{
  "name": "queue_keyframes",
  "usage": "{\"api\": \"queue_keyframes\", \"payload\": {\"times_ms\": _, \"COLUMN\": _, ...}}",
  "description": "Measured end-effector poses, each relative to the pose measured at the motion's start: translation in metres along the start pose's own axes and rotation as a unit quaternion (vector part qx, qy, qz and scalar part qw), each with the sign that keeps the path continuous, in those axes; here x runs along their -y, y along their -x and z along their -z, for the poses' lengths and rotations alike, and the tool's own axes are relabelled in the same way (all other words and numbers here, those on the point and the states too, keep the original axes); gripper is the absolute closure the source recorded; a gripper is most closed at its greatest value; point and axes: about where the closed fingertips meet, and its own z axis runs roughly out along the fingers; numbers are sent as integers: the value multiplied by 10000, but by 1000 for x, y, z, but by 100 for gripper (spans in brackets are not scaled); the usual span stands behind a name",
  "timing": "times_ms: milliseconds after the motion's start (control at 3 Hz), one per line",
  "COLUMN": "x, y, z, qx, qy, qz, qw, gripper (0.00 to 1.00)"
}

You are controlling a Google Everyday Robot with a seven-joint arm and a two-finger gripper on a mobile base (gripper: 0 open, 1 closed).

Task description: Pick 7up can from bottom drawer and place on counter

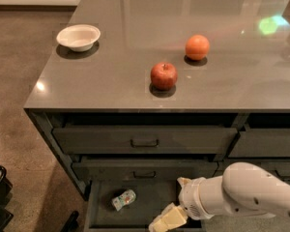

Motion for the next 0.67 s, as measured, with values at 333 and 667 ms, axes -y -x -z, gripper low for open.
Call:
{"api": "queue_keyframes", "payload": {"times_ms": 333, "x": 17, "y": 3, "z": -6, "qx": 152, "qy": -271, "qz": -60, "qw": 9995, "gripper": 0}}
{"api": "queue_keyframes", "payload": {"times_ms": 667, "x": 17, "y": 3, "z": -5, "qx": 150, "qy": -270, "qz": -61, "qw": 9995, "gripper": 0}}
